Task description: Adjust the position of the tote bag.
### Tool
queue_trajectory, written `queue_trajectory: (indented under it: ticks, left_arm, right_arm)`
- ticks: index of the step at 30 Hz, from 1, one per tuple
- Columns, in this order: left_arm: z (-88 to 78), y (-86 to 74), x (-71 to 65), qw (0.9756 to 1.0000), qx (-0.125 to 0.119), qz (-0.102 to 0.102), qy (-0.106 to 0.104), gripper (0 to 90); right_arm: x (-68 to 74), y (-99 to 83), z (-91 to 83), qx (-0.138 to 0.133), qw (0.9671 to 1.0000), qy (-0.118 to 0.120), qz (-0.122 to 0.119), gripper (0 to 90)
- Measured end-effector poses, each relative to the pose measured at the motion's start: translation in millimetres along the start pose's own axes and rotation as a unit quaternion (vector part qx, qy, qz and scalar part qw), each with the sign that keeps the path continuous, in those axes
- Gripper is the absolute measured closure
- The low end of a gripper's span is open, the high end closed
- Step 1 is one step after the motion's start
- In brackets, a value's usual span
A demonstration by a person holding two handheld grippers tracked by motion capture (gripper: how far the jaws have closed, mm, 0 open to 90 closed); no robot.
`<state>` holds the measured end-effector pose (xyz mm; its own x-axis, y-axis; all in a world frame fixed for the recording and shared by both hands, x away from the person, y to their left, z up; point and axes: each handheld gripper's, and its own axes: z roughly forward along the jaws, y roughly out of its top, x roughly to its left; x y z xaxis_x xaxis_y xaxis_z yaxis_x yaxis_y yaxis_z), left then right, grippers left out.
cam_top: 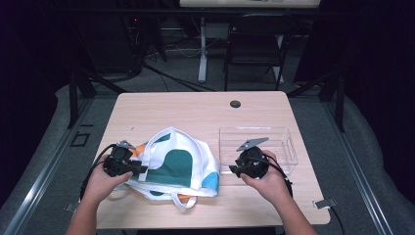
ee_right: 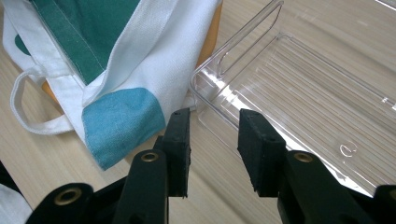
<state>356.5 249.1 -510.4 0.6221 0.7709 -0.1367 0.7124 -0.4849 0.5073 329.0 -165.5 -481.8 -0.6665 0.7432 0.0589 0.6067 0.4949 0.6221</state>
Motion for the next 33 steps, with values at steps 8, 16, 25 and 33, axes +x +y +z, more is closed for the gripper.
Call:
queue_trajectory:
  ticks: [8,16,25,33]
  left_arm:
    - [3.2,0.1,-1.2,0.9999,0.012,0.002,-0.008,66.9]
    - [5.7,-1.3,0.0,0.9997,0.018,-0.006,-0.018,68.3]
    - [4.4,-1.0,-2.4,0.9995,0.023,0.009,-0.018,74.8]
    - [3.6,-0.9,-3.3,0.9994,0.025,0.016,-0.017,84.1]
  right_arm:
    - [2.3,0.0,1.0,-0.004,1.0000,0.003,-0.002,64.0]
    - [2.5,-0.2,1.8,-0.002,1.0000,-0.002,-0.004,63.2]
    - [2.0,-0.9,3.7,0.000,1.0000,-0.001,-0.002,62.8]
    - [3.1,-1.2,5.0,-0.002,1.0000,0.001,0.000,62.3]
